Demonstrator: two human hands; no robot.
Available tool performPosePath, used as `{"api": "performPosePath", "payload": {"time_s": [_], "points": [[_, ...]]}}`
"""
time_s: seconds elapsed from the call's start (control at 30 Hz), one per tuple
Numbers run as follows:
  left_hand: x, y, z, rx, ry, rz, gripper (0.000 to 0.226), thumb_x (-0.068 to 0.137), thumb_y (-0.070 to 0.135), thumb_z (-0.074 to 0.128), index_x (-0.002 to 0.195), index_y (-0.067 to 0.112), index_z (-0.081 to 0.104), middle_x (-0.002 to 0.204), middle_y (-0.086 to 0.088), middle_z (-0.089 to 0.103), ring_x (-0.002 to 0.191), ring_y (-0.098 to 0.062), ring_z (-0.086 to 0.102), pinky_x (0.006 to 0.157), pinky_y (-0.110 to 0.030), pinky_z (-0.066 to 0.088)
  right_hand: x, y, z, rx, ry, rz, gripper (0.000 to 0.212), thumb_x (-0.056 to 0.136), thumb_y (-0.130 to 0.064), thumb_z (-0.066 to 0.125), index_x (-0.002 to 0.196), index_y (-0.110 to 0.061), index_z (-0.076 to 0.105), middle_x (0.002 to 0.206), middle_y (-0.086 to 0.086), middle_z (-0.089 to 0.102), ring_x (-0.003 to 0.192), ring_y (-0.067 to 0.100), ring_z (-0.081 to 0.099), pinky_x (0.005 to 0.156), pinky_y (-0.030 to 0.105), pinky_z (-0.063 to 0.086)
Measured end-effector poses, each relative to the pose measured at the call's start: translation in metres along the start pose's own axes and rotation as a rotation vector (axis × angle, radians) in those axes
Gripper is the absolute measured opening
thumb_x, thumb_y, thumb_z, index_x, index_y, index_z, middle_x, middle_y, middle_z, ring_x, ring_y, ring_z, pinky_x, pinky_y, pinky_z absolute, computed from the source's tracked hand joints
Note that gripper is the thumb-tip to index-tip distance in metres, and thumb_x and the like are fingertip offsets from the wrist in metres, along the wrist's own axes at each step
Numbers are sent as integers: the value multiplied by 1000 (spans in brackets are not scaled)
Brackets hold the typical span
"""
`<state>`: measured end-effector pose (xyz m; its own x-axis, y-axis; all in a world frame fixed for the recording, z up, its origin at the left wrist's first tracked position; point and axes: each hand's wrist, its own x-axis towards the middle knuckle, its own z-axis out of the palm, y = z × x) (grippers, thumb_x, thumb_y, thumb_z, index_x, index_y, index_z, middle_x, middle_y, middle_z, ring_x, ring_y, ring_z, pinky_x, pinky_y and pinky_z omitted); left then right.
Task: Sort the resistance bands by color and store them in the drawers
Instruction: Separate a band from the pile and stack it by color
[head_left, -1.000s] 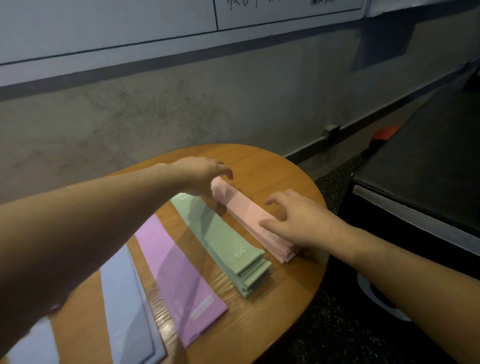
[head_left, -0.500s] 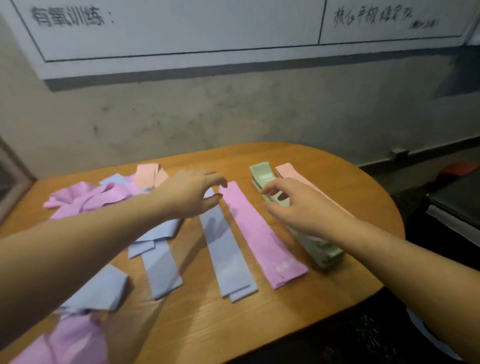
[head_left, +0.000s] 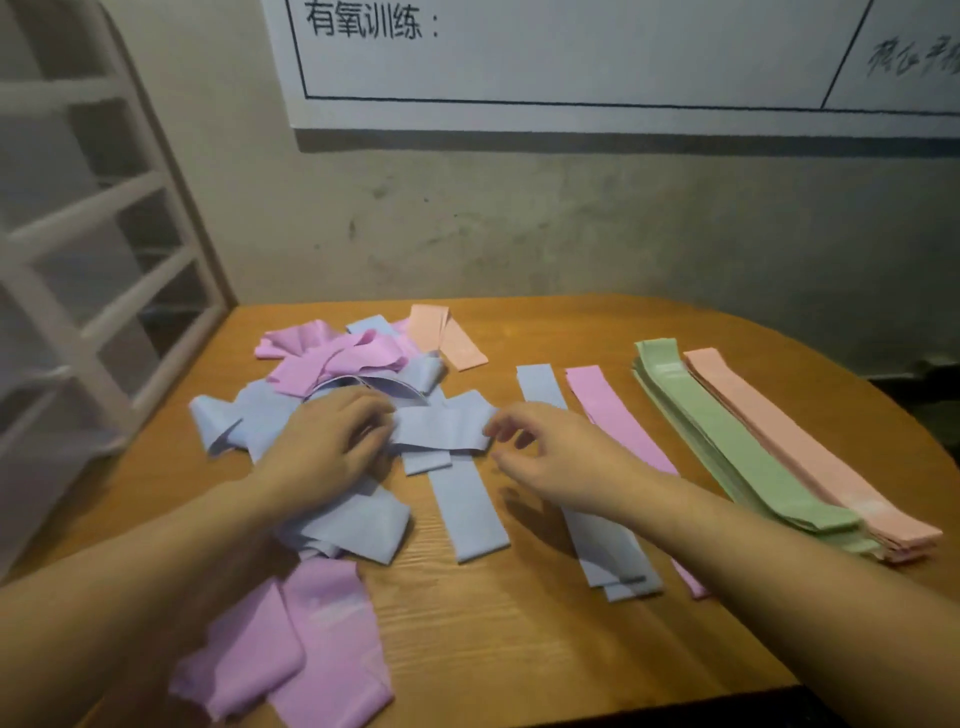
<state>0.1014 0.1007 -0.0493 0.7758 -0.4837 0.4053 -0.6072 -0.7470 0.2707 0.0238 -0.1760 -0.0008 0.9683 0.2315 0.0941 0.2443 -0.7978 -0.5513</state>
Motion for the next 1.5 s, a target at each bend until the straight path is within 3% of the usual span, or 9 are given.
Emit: {"api": "performPosePath", "payload": {"time_s": [0.13,0.33,0.57,0.67,0.9,1.13,1.23,1.4,1.5], "points": [[10,4,6,54,85,-43,25,96,38,47,110,29,65,119,13,64,113,-13,56,97,-39,37,20,-5,16,9,10,5,22,94,-26,59,116,-27,65,111,-7,65,97,10,60,80,23,46],[44,-3,17,59,-47,-123,44,97,48,31,122,29,62,132,9,59,128,-13,48,119,-49,21,61,-3,31,64,106,48,22,99,-26,55,117,-25,67,108,-9,64,94,7,59,82,25,52],[35,-21,39,26,-48,-125,47,97,57,25,120,37,62,119,15,60,114,-13,54,101,-44,37,123,12,44,83,169,38,20,98,-20,53,111,-25,68,106,-5,66,91,11,60,82,32,52],[35,-22,39,-34,3,-126,44,98,56,27,115,36,63,118,18,58,114,-8,51,101,-41,35,153,18,50,60,169,30,21,97,-15,54,111,-22,68,109,-2,65,93,13,60,79,26,49],[37,-25,42,-53,29,-149,45,95,57,29,121,33,57,138,16,49,130,-5,41,107,-35,30,224,26,62,-82,148,24,32,100,-13,48,127,-18,65,132,4,64,120,23,58,98,31,43],[37,-24,43,-32,8,-160,49,94,61,27,122,34,57,140,16,49,134,-2,38,109,-36,28,253,35,68,-374,34,-35,34,101,-31,51,129,-18,65,129,8,66,115,32,61,90,38,50],[37,-23,42,-28,-5,-161,49,94,61,27,123,35,56,140,16,48,134,-3,38,111,-39,28,249,38,65,-519,105,-93,29,101,-41,49,111,-26,72,112,2,73,101,28,64,76,36,45],[36,-22,40,-35,0,-155,47,95,59,29,123,33,57,140,15,48,133,-4,39,112,-41,28,238,37,59,-438,261,-91,13,95,-41,63,91,-30,68,100,-4,71,97,22,60,77,35,36],[36,-22,40,-34,23,-144,46,95,58,31,121,32,59,138,14,50,132,-5,41,110,-41,30,227,41,56,-357,321,-64,24,90,-44,69,78,-27,57,91,-7,66,90,21,57,73,37,41]]}}
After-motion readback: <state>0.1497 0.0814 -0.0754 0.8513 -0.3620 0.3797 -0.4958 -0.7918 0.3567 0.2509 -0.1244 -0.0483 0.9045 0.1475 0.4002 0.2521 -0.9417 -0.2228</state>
